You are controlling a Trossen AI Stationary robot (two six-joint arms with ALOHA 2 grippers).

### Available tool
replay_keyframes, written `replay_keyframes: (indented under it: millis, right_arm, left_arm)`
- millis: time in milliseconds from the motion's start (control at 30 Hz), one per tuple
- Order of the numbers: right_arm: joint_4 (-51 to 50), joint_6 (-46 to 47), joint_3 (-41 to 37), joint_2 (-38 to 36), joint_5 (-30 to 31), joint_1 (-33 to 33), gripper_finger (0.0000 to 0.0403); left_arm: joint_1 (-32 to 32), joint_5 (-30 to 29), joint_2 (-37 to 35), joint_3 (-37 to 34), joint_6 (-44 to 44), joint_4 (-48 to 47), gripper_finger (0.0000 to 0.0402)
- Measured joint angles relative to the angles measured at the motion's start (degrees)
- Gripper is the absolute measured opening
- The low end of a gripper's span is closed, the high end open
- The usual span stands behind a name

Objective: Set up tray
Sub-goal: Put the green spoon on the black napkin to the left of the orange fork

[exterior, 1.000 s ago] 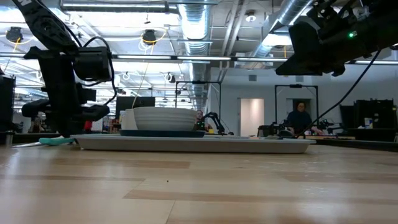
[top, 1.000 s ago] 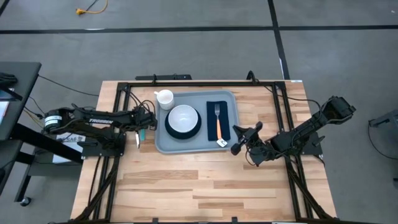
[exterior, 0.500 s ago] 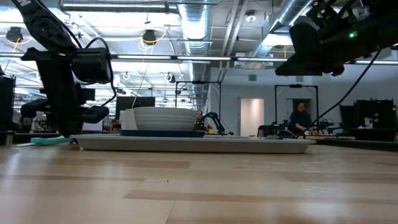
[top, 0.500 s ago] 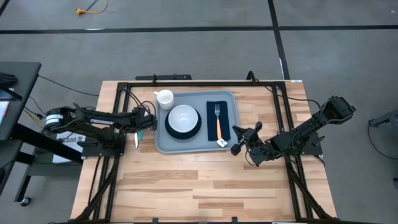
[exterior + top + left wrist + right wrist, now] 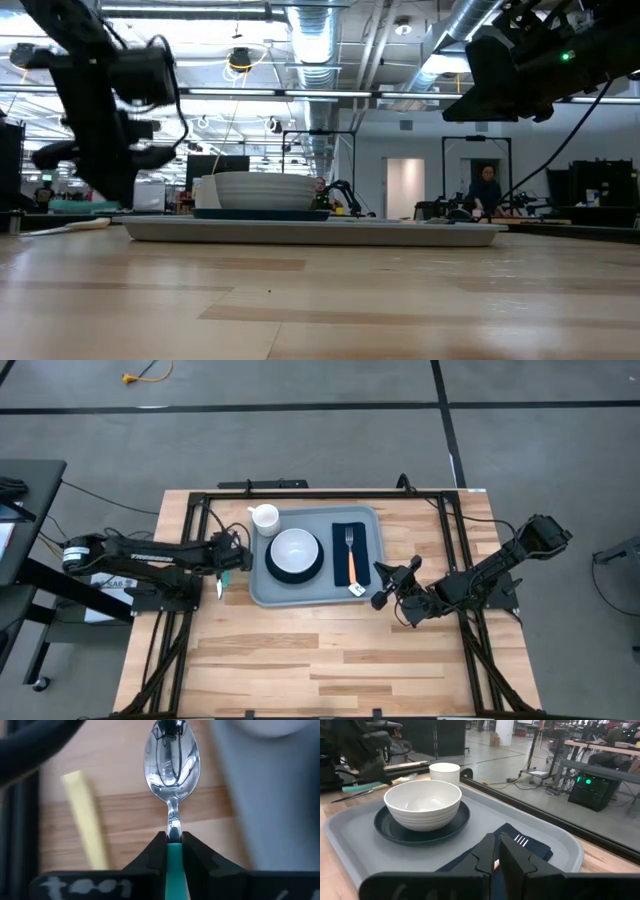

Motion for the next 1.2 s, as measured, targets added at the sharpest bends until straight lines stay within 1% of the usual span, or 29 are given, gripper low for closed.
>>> replay_keyframes:
  millis: [167,300,433,567,667,767,833,933,1000,1133,1200]
  right_arm:
    - [0.0,0.0,0.0,0.0,0.0,0.0,0.0017]
    - [0.0,0.0,0.0,0.0,-0.1,0.0,0.0017]
    - [0.0,0.0,0.0,0.0,-0.1,0.0,0.0017]
    - [0.0,-0.3,0.0,0.0,-0.1,0.0,0.0017]
    - [0.0,-0.3,0.0,0.0,-0.2,0.0,0.0017]
    - [0.0,-0.3,0.0,0.0,-0.3,0.0,0.0017]
    - [0.0,-0.4,0.0,0.0,-0.3,0.0,0.0017]
    - [-0.4,-0.5,0.0,0.0,-0.3,0.0,0.0017]
    - [-0.9,-0.5,0.0,0.0,-0.3,0.1,0.0017]
    - [-2.4,-0.4,0.0,0.0,-0.5,0.1,0.0017]
    - [-2.8,-0.4,0.0,0.0,-1.0,0.3,0.0017]
  left_arm:
    - [-2.2,3.9,-5.5,4.0,0.3,-1.4,0.0026]
    - [-4.9,5.5,-7.9,8.8,2.2,-3.0,0.0026]
    - [-8.1,5.2,-7.9,15.1,2.2,-4.0,0.0024]
    - [-9.5,5.1,-5.4,22.6,3.6,-3.9,0.0024]
    - [-9.6,5.6,-1.7,28.7,4.8,-4.7,0.0024]
    - [-8.6,7.2,3.8,35.8,5.8,-8.1,0.0024]
    - [-7.5,9.8,8.2,40.5,6.0,-9.8,0.0024]
    - [-5.1,15.9,15.1,47.6,7.9,-10.8,0.0024]
    - [-3.9,18.1,19.9,52.5,9.4,-11.2,0.0026]
    - [-1.3,18.5,28.8,61.6,13.5,-12.7,0.0028]
    - [-0.3,18.5,32.7,65.0,15.4,-12.4,0.0028]
